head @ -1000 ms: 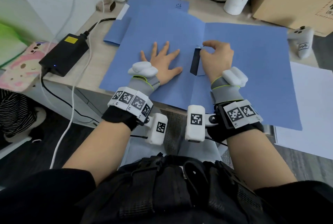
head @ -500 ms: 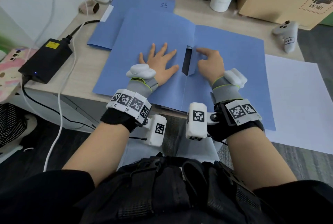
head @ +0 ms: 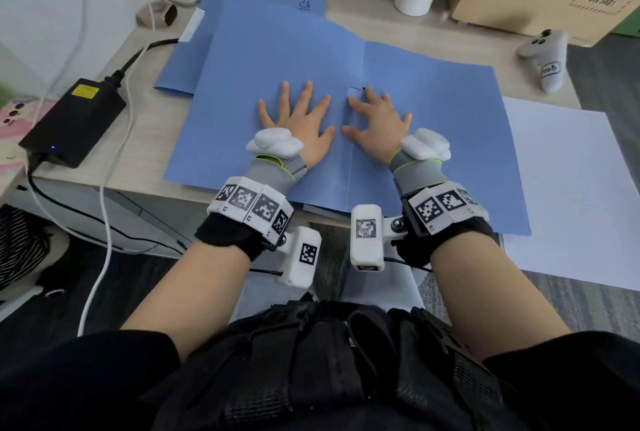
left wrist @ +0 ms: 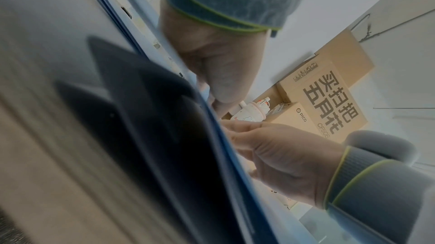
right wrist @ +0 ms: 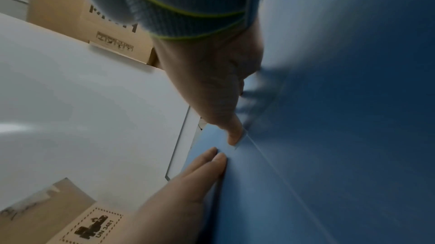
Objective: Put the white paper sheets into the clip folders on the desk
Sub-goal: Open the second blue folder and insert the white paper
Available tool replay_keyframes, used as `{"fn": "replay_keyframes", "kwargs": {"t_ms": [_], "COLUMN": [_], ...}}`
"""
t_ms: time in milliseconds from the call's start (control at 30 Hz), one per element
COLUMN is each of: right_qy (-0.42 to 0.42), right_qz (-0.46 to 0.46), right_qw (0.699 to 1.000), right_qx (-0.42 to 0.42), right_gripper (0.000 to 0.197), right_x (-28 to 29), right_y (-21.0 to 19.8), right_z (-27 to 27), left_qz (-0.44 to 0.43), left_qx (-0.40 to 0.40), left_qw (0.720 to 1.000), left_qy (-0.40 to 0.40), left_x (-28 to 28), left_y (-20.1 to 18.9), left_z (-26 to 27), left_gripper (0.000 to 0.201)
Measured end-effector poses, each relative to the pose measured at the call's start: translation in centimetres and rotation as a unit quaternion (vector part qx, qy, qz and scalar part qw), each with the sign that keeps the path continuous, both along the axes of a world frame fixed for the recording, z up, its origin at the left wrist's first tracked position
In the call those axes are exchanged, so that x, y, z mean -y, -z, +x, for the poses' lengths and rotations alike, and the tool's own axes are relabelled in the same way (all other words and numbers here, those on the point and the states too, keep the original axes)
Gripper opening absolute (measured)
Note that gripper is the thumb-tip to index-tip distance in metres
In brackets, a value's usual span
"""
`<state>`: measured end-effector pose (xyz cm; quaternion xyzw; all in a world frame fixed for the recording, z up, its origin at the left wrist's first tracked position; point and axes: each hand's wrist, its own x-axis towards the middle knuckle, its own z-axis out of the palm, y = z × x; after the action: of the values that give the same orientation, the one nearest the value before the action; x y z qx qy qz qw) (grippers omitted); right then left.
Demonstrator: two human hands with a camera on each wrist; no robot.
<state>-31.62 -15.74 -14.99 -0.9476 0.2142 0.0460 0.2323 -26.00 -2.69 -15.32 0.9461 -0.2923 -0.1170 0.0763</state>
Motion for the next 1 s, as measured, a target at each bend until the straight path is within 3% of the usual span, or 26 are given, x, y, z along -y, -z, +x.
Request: {"fn": "replay_keyframes", "kwargs": {"t_ms": [333,500,667,867,1000], "right_qy": [-0.032,-0.007,0.073,0.178,0.301], "right_qz": [-0.026,0.065,0.156,0.132,0.093], "right_qw": [0.999,0.994,0.960,0.934,0.901], "right_qx": [-0.017,0.083,0.220,0.282,0.299], "right_gripper": [0.056,0.056,0.034,0.018,0.017], "right_x": [0.5,2.1,4.2,7.4,10.1], "right_y": [-0.2,-1.2,-2.2,-2.9,-2.4], "right_z": [-0.4,-1.8,-4.6,-8.8,-11.5], "left_qz": [0.017,0.004,-0.003,-0.016,-0.052], "left_qx": [-0.003,0.001,0.007,-0.029,-0.088], "left_qw": [1.000,1.000,0.998,0.993,0.979], "left_qy": [-0.005,0.009,0.054,0.115,0.174], "left_x": [1.1,2.7,5.4,9.4,12.9], "left_y": [-1.7,-3.7,-4.8,-4.5,-4.1], "left_z": [-1.0,-2.0,-4.0,-6.4,-8.6], "left_gripper": [0.054,0.051,0.048,0.049,0.049]}}
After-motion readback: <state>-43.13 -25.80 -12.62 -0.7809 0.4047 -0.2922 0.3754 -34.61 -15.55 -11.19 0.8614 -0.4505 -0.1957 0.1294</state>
